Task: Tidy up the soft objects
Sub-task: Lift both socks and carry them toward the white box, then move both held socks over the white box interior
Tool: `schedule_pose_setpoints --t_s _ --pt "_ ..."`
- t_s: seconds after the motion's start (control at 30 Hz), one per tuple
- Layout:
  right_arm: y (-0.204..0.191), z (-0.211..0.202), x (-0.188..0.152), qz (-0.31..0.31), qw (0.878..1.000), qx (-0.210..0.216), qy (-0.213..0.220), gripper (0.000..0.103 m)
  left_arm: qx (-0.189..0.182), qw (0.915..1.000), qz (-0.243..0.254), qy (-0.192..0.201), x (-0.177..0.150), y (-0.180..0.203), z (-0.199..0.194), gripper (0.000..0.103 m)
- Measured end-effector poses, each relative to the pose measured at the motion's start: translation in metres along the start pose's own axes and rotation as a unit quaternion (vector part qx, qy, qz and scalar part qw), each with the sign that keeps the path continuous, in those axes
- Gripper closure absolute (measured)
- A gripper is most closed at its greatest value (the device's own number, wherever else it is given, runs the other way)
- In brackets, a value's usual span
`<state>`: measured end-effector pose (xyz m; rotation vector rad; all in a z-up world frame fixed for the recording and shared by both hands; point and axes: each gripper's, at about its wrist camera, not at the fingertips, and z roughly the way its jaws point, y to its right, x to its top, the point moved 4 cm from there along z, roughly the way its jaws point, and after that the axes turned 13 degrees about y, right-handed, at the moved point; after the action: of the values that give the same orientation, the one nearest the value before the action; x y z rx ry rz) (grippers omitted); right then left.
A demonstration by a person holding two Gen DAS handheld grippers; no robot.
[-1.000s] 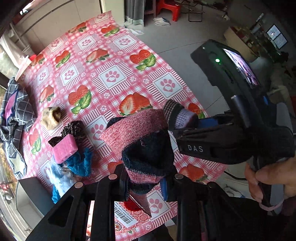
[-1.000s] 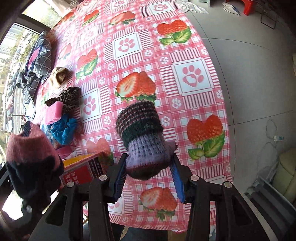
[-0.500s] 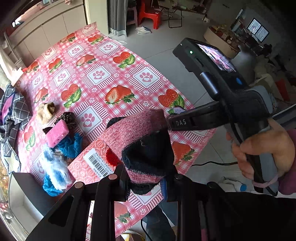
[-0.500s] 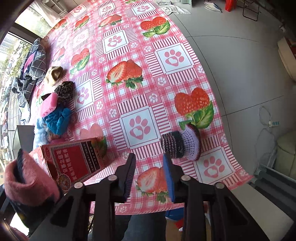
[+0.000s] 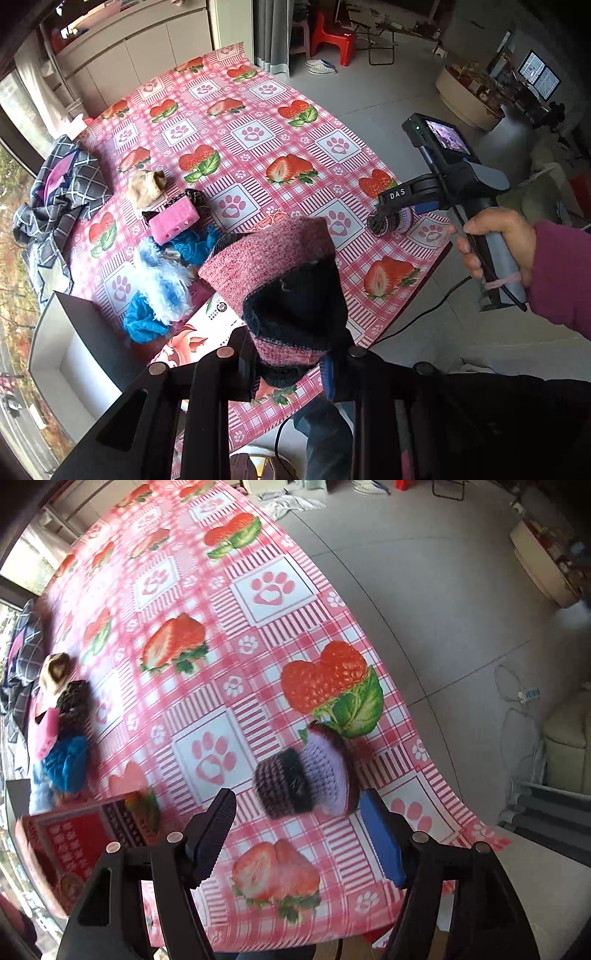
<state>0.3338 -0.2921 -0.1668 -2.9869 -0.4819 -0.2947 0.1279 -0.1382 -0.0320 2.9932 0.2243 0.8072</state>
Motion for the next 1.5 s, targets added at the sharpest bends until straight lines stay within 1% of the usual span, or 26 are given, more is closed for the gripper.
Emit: schedule_pose_setpoints --t_s 0.07,0.13,0.2,0.27,0.3,0.33,0.37,0.4,0.47,0.6,0.73,0.83,0.93,1.0,1.1,1.2,1.33,1.5 --pt "0.003 0.021 0.000 0.010 0.999 -0.002 -0.036 0.032 0.005 1.0000 -0.002 -0.005 -0.001 -0.003 0.001 0.076" --pt "0.004 0.037 -0.001 0.015 0.998 -0.009 -0.054 0.032 0.009 0.9999 -0.002 -0.010 -0.003 -0.005 0.000 0.076" --pt "0.002 0.049 -0.003 0.003 0.998 -0.021 -0.059 0.032 0.013 0.9998 -0.001 -0.015 -0.006 -0.007 0.000 0.076" --pt "-0.001 0.052 -0.004 -0.011 0.998 -0.032 -0.051 0.033 0.016 0.9997 -0.003 -0.019 -0.009 -0.009 -0.001 0.076" --pt "-0.003 0.052 -0.004 -0.018 0.998 -0.036 -0.048 0.041 0.017 0.9996 -0.006 -0.021 -0.010 -0.011 -0.001 0.076" --pt "-0.004 0.052 -0.006 -0.028 0.998 -0.041 -0.050 0.043 0.019 0.9995 -0.009 -0.023 -0.011 -0.013 0.000 0.076" --pt "-0.006 0.051 -0.007 -0.040 0.997 -0.045 -0.051 0.049 0.022 0.9994 -0.014 -0.024 -0.012 -0.016 0.000 0.076" --pt "-0.010 0.048 -0.009 -0.047 0.997 -0.045 -0.049 0.054 0.026 0.9992 -0.019 -0.024 -0.012 -0.019 0.000 0.076" --pt "-0.012 0.039 -0.013 -0.053 0.997 -0.042 -0.042 0.056 0.034 0.9987 -0.032 -0.023 -0.014 -0.026 -0.001 0.075" --pt "-0.014 0.017 -0.026 -0.035 0.999 -0.017 -0.035 0.057 0.058 0.9960 -0.065 -0.019 -0.019 -0.045 -0.005 0.075" --pt "-0.021 -0.024 -0.046 -0.012 1.000 0.018 -0.016 0.057 0.082 0.9903 -0.111 -0.014 -0.028 -0.069 -0.012 0.075" --pt "-0.032 -0.062 -0.058 -0.010 0.999 0.042 0.008 0.057 0.099 0.9850 -0.141 -0.010 -0.037 -0.086 -0.018 0.075" --pt "-0.047 -0.100 -0.064 -0.024 0.997 0.068 0.038 0.057 0.115 0.9796 -0.165 -0.002 -0.047 -0.100 -0.025 0.075" --pt "-0.064 -0.124 -0.062 -0.044 0.993 0.090 0.058 0.057 0.124 0.9757 -0.180 0.002 -0.053 -0.108 -0.030 0.075" --pt "-0.102 -0.155 -0.066 -0.094 0.984 0.123 0.087 0.057 0.136 0.9698 -0.202 0.009 -0.061 -0.122 -0.039 0.075" --pt "-0.138 -0.171 -0.068 -0.137 0.974 0.152 0.100 0.057 0.151 0.9627 -0.224 0.020 -0.071 -0.134 -0.052 0.075" --pt "-0.187 -0.179 -0.073 -0.194 0.957 0.189 0.102 0.057 0.178 0.9487 -0.259 0.031 -0.089 -0.155 -0.071 0.075" --pt "-0.252 -0.178 -0.090 -0.270 0.933 0.222 0.084 0.057 0.210 0.9233 -0.320 0.033 -0.124 -0.185 -0.091 0.075"
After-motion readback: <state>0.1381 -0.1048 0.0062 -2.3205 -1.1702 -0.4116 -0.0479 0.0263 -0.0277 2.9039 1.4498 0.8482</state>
